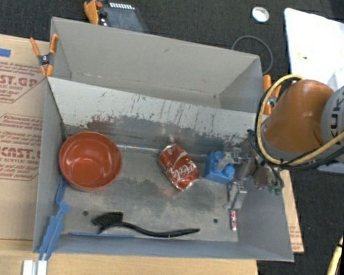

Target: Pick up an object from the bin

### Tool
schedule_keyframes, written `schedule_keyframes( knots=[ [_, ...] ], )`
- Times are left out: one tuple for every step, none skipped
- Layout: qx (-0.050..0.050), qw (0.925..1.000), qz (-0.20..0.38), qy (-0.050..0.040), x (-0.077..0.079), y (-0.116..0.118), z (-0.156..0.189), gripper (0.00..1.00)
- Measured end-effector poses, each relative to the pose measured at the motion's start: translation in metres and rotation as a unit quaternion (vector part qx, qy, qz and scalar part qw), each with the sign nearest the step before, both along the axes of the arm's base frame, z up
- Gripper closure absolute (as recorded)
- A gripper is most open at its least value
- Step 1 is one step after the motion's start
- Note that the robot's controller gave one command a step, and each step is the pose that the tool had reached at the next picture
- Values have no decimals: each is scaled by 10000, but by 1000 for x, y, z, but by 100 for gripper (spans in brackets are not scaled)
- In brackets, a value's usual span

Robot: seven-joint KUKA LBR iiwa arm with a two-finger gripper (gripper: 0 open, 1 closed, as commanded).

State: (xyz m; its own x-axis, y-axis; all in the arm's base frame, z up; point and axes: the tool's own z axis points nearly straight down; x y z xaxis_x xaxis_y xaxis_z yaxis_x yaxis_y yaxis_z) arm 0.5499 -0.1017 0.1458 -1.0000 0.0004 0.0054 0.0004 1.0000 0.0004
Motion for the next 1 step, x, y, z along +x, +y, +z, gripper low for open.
schedule_keyframes(
  knots=[
    [-6, 10000, 5, -36, 2, 0, 4, 0]
  ],
)
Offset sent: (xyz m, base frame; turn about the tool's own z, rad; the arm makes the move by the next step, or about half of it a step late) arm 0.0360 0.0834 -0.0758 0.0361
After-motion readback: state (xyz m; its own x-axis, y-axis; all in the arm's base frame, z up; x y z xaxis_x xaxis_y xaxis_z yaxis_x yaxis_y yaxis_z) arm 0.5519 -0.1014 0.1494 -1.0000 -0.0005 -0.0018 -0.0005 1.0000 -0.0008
